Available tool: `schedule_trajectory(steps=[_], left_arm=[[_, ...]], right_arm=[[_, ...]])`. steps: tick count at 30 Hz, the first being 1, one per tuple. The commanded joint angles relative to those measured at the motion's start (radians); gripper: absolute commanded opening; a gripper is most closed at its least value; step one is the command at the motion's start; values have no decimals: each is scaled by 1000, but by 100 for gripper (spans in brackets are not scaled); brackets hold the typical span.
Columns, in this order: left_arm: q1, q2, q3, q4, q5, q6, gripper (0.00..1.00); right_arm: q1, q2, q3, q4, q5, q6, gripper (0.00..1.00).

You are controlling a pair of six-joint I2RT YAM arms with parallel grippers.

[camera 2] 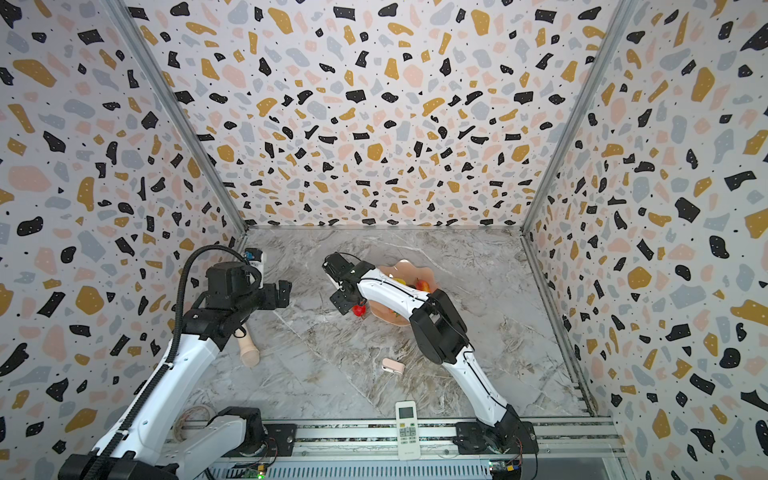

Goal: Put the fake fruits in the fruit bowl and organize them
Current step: 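Move the right gripper to the remaining mango and grasp it, then carry the second mango with the right gripper into the bowl and release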

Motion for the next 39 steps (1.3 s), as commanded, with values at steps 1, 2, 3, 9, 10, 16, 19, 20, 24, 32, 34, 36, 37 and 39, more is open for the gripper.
schedule_trajectory(steps=[1,2,3,9,10,16,19,20,24,32,34,36,37,39], left_arm=[[4,-20,-9,30,12,13,100],[4,-20,-9,31,12,12,100],[4,-22,-9,31,12,12,100],[4,-23,-9,31,12,12,100],[3,-23,-9,31,12,12,100],[4,-25,-10,30,11,12,100],[4,-25,-10,30,11,12,100],[4,-25,-10,30,11,13,100],[4,-25,-10,30,11,13,100],[4,-25,-11,31,9,12,99],[4,-25,-11,31,9,13,100],[4,-25,-10,31,9,12,100],[4,-25,-11,31,9,13,100],[4,-25,-12,31,8,13,100]], right_arm=[[3,1,-5,-29,-5,8,74],[3,4,-4,-30,-3,8,73],[3,8,-3,-32,-1,7,73],[2,21,-4,-37,-5,6,69],[2,21,-3,-36,-8,5,69],[5,21,-5,-37,-27,-2,65],[5,20,-6,-36,-40,-7,60],[6,19,-6,-36,-43,-7,58],[6,23,-8,-35,-53,-11,54],[7,35,-23,-29,-77,-15,58],[8,38,-23,-29,-80,-15,56],[8,35,-24,-27,-80,-16,51],[8,31,-25,-26,-80,-15,46],[8,22,-23,-23,-82,-15,41]])
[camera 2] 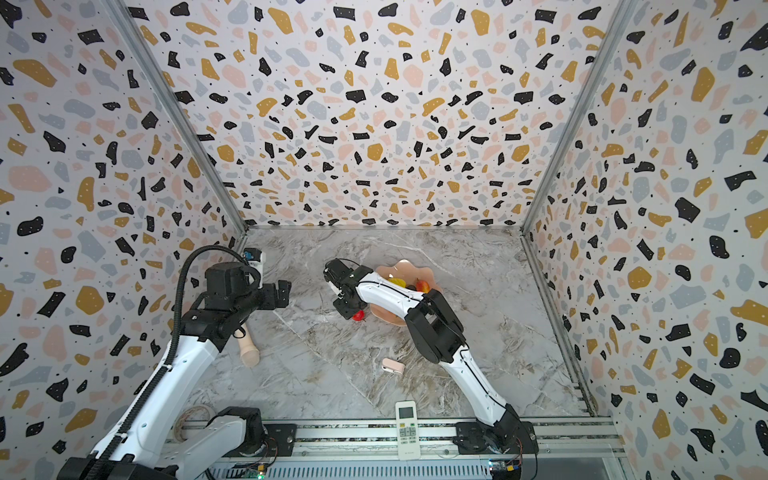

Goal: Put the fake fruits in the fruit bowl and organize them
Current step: 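Carry the second mango with the right gripper into the bowl and release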

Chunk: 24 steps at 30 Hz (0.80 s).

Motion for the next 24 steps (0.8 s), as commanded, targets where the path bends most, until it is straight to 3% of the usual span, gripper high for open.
schedule_trajectory(steps=[1,11,24], left_arm=[[4,-14,-12,31,8,13,100],[4,-15,-12,31,8,13,100],[4,-21,-15,34,8,11,100]], right_arm=[[6,-23,1,-15,-17,0,40],[-9,-213,2,36,-133,11,33],[-187,-434,-306,130,-13,38,30]])
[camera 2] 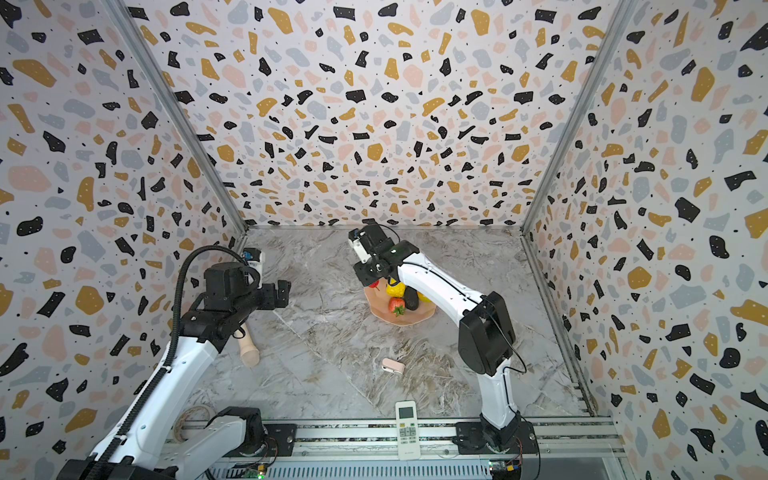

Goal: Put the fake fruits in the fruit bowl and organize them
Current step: 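Carry the second mango with the right gripper into the bowl and release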

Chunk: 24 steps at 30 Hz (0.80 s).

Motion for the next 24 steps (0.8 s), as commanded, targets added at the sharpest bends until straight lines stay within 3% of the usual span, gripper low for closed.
schedule_trajectory(steps=[1,14,24], left_arm=[[4,-14,-15,33,8,10,99],[3,-9,-15,33,8,9,100],[4,-11,-15,33,6,11,100]], right_arm=[[-26,-26,-88,18,29,21,30],[-34,21,-177,105,-30,48,30],[-33,66,-173,106,-45,50,38]])
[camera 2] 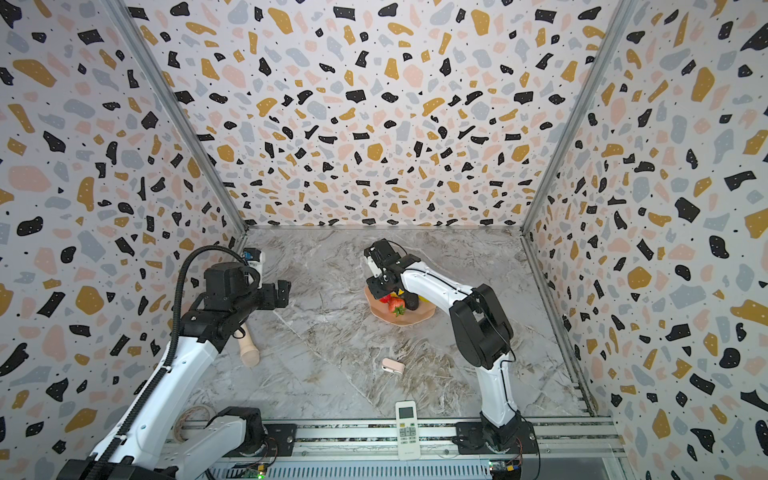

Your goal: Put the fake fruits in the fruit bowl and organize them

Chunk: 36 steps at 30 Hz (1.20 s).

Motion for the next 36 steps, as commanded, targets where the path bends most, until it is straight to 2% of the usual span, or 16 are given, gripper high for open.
schedule_trajectory(steps=[1,3,8,16,20,25,27,28,31,32,35,36], left_arm=[[4,-10,-15,32,6,10,100],[4,-11,-15,32,6,10,100],[4,-11,-15,32,6,10,100],[4,-6,-13,33,9,9,100],[4,7,5,32,28,8,100],[3,3,40,75,35,-60,100],[-1,-17,19,153,24,-124,99],[-6,-33,-11,220,7,-167,100],[-31,-81,-133,416,-81,-226,100],[-39,-93,-177,478,-124,-229,100],[-46,-115,-298,651,-241,-226,100],[-48,-115,-331,687,-269,-217,100]], right_arm=[[4,-2,-5,-2,-13,11,39],[5,-5,-12,5,-22,9,43],[5,-20,-20,8,-29,2,60],[5,-107,-24,1,-28,-19,99],[-7,-257,-72,32,56,-57,99],[-103,-551,-327,245,141,-83,99],[-163,-685,-475,369,190,-89,99],[-194,-754,-573,450,254,-90,99],[-269,-946,-872,730,532,-86,99],[-294,-1007,-963,869,588,-111,99],[-348,-1132,-1236,1189,650,-188,99],[-361,-1151,-1288,1240,647,-202,99]])
